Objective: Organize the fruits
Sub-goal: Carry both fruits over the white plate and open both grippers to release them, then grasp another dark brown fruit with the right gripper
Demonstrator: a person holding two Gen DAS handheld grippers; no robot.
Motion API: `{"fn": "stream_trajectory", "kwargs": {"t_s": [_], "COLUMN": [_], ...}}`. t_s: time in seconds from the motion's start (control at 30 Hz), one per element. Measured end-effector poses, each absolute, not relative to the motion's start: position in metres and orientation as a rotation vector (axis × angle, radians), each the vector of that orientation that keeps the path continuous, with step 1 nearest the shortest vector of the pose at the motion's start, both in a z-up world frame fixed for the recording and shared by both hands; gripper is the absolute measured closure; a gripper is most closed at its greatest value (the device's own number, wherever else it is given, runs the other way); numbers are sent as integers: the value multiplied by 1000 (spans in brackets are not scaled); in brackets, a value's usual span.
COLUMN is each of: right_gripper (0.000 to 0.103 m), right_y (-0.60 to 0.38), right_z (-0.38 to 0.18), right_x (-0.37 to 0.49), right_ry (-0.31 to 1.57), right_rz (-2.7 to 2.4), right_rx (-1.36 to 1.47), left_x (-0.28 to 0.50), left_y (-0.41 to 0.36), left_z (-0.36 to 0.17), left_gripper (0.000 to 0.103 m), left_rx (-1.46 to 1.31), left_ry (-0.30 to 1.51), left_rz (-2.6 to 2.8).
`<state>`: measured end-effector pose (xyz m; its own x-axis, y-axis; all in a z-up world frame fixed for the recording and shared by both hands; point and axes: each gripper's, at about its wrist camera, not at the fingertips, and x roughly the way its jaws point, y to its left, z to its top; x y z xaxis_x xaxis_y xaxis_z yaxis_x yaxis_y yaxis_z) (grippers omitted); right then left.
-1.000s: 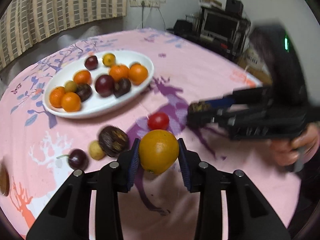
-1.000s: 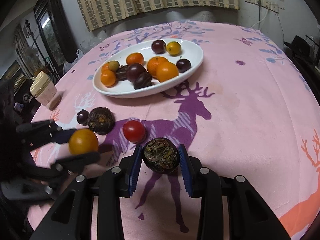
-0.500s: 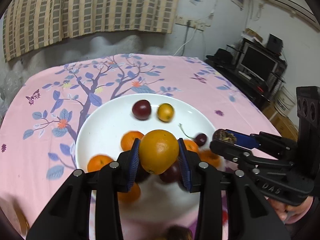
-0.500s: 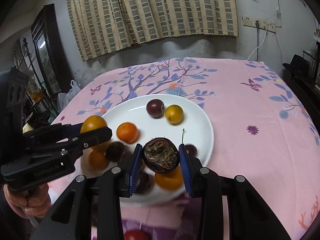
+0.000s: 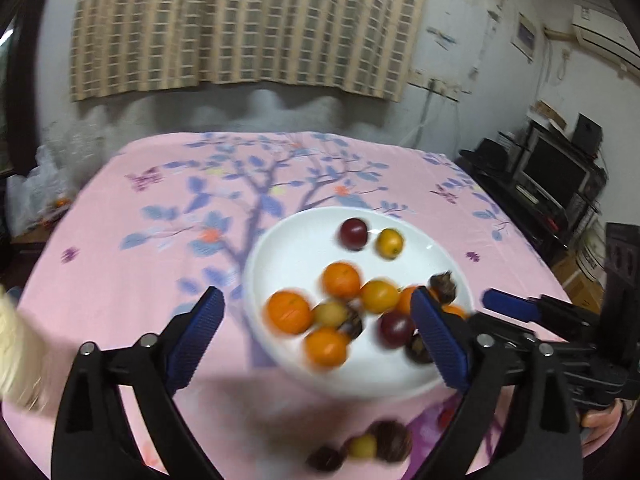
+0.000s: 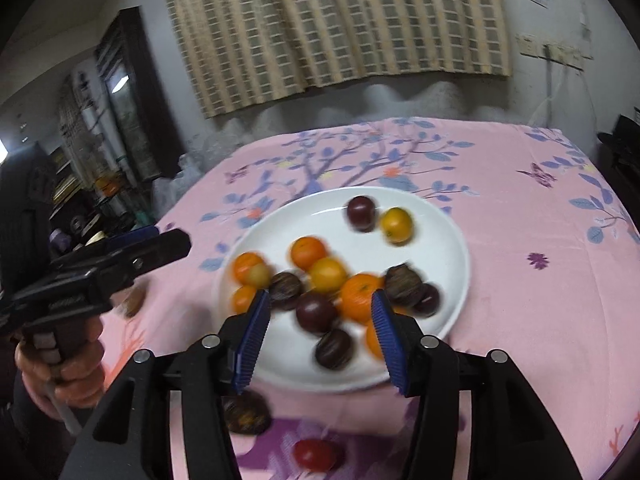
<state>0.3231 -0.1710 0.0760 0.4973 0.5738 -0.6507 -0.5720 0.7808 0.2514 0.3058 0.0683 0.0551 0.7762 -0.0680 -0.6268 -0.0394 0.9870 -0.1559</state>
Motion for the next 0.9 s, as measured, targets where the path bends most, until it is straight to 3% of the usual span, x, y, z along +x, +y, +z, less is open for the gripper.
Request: {"fn": "stream_trajectory", "kwargs": {"t_s": [0.27, 0.7, 0.9], "right_gripper": [47, 47, 60], "right_y": [-124, -106, -106], "right_z": [39, 4, 3], "right_x": [266, 279, 274], "right_ry": [896, 957, 949], "right_rz": [830, 801, 788], "right_rx": [-191, -240, -281], "left_x": [247, 229, 230], "left_y": [116, 128, 127], "left_z": [13, 20, 20], "left_gripper": [5, 5, 5], "left_rx": [-291, -350, -347], "left_ry": [717, 686, 692], "left_rz": [158, 140, 133]}}
